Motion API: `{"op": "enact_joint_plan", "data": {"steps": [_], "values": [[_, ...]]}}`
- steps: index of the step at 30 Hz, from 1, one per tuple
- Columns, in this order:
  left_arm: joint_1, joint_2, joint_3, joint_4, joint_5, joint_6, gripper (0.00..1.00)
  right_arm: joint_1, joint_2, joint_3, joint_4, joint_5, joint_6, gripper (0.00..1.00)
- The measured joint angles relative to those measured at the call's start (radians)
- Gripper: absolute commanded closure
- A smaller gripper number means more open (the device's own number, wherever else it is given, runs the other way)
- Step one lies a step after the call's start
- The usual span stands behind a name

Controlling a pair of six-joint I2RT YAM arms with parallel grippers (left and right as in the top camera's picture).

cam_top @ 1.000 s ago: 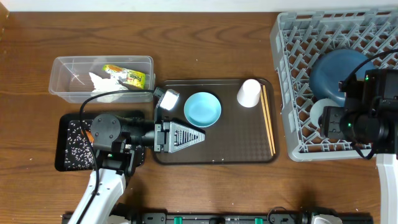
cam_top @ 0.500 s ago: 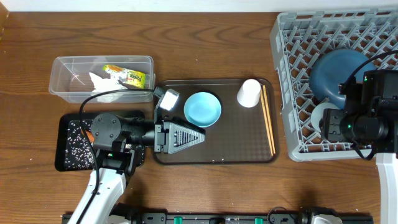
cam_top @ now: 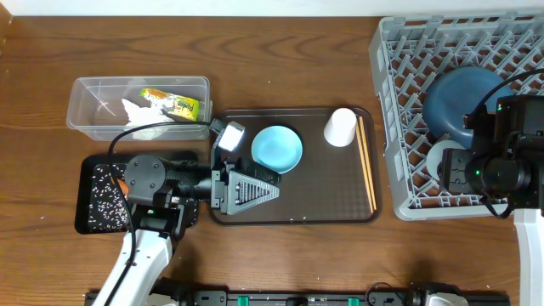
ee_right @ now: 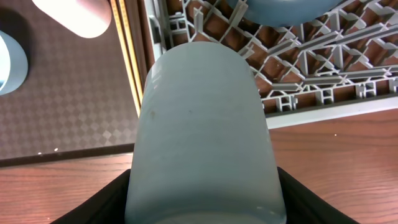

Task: Sort waste into correct bins and load items into the dishwasher rack
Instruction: 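Lower the cup into the rack slot and release it with the right gripper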

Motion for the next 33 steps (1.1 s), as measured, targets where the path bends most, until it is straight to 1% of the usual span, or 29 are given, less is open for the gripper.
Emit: {"op": "enact_joint_plan", "data": {"steps": [7, 16, 24, 33], "values": [[0.0, 0.0, 0.0, 0.0, 0.0, 0.0, 0.0, 0.0, 0.015, 0.0, 0.0, 0.007, 0.0, 0.65], [0.0, 0.0, 0.0, 0.0, 0.0, 0.0, 0.0, -0.005, 0.093, 0.0, 0.001, 0.008, 0.0, 0.65], [0.0, 0.0, 0.0, 0.0, 0.0, 0.0, 0.0, -0.09, 0.164, 0.0, 0.003, 0.008, 0.0, 0.67], [0.0, 0.0, 0.0, 0.0, 0.0, 0.0, 0.0, -0.126, 0.193, 0.0, 0.015, 0.009, 0.0, 0.69]]}}
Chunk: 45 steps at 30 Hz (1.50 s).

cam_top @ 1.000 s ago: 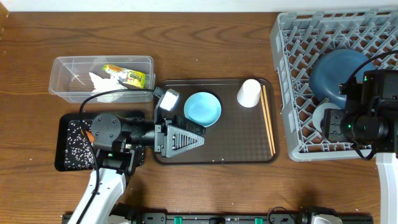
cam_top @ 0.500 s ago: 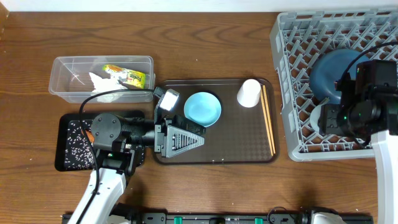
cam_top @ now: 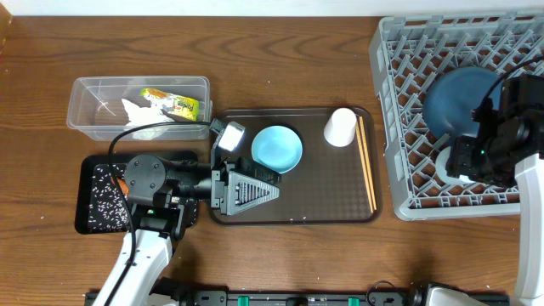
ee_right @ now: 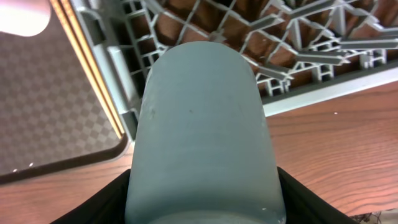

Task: Sort waste into correct bins and load items into the dishwasher rack
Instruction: 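Lower the cup into the rack slot and release it with the right gripper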

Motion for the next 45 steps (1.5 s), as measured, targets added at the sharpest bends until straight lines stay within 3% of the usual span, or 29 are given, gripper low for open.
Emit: {"op": "enact_joint_plan", "data": {"steps": [31, 45], "values": [[0.0, 0.0, 0.0, 0.0, 0.0, 0.0, 0.01, -0.027, 0.004, 0.0, 0.0, -0.018, 0.0, 0.75], [0.0, 0.0, 0.0, 0.0, 0.0, 0.0, 0.01, -0.091, 0.097, 0.0, 0.058, -0.018, 0.0, 0.77]]}}
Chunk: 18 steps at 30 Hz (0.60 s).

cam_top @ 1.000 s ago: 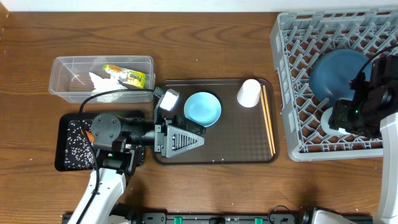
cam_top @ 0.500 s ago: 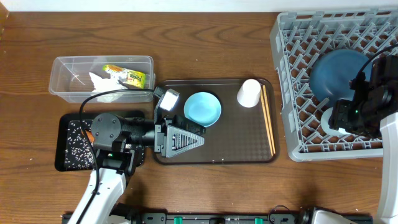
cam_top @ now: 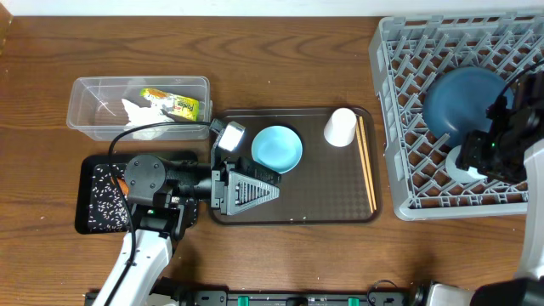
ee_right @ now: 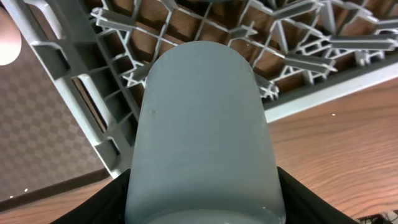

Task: Sort waste into correct bins and load items into the dishwasher rack
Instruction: 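Lower the cup into the rack slot and release it with the right gripper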

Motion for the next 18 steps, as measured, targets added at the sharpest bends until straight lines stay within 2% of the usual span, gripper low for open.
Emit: {"op": "enact_joint_plan", "data": {"steps": [18], "values": [[0.0, 0.0, 0.0, 0.0, 0.0, 0.0, 0.01, 0.0, 0.07, 0.0, 0.046, -0.016, 0.0, 0.79]]}}
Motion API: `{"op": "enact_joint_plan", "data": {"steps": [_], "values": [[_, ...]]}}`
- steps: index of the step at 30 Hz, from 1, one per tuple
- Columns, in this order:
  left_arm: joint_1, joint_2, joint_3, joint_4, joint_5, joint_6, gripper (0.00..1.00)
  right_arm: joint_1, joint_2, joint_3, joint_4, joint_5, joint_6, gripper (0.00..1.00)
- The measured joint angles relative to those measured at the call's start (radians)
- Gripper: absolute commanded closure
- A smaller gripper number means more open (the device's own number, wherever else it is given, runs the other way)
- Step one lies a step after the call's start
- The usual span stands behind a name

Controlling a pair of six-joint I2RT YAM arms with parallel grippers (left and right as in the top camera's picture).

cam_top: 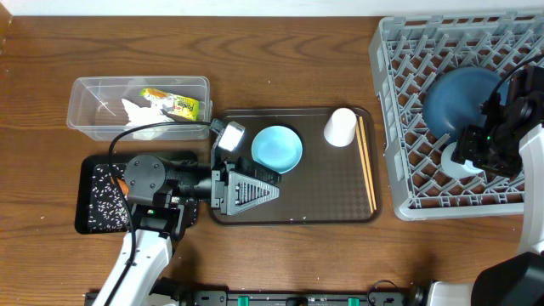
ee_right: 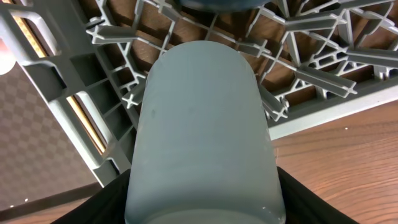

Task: Sort waste into correct bins and load items into the dishwasher rack
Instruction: 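Lower the cup into the rack slot and release it with the right gripper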

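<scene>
My right gripper (cam_top: 466, 157) is shut on a pale grey-blue cup (ee_right: 202, 130), which fills the right wrist view and hangs over the front part of the grey dishwasher rack (cam_top: 399, 110). A dark blue bowl (cam_top: 459, 98) lies upside down in the rack just behind it. On the brown tray (cam_top: 297, 200) are a light blue bowl (cam_top: 277, 148), a white cup (cam_top: 340, 127) and a pair of chopsticks (cam_top: 366, 163). My left gripper (cam_top: 268, 192) rests low over the tray's left part, fingers close together, nothing seen between them.
A clear plastic bin (cam_top: 85, 106) with a wrapper and tissue stands at the back left. A black tray (cam_top: 98, 200) with speckled contents lies under the left arm. The rack's front wall (ee_right: 68, 81) crosses the right wrist view.
My right gripper with the cup has shifted slightly further over the rack and turned a little. The left arm and the tray's things are unchanged.
At first my right gripper held the grey-blue cup at the rack's front left corner, near the chopsticks. Then it was further right over the rack's front edge. After that it stood over the rack floor near the dark bowl, where it stays now. The left arm stayed still throughout.
</scene>
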Motion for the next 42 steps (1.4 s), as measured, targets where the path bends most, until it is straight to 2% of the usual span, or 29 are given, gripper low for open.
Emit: {"op": "enact_joint_plan", "data": {"steps": [42], "values": [[0.0, 0.0, 0.0, 0.0, 0.0, 0.0, 0.01, 0.0, 0.0, -0.018, 0.054, -0.011, 0.0, 0.81]]}}
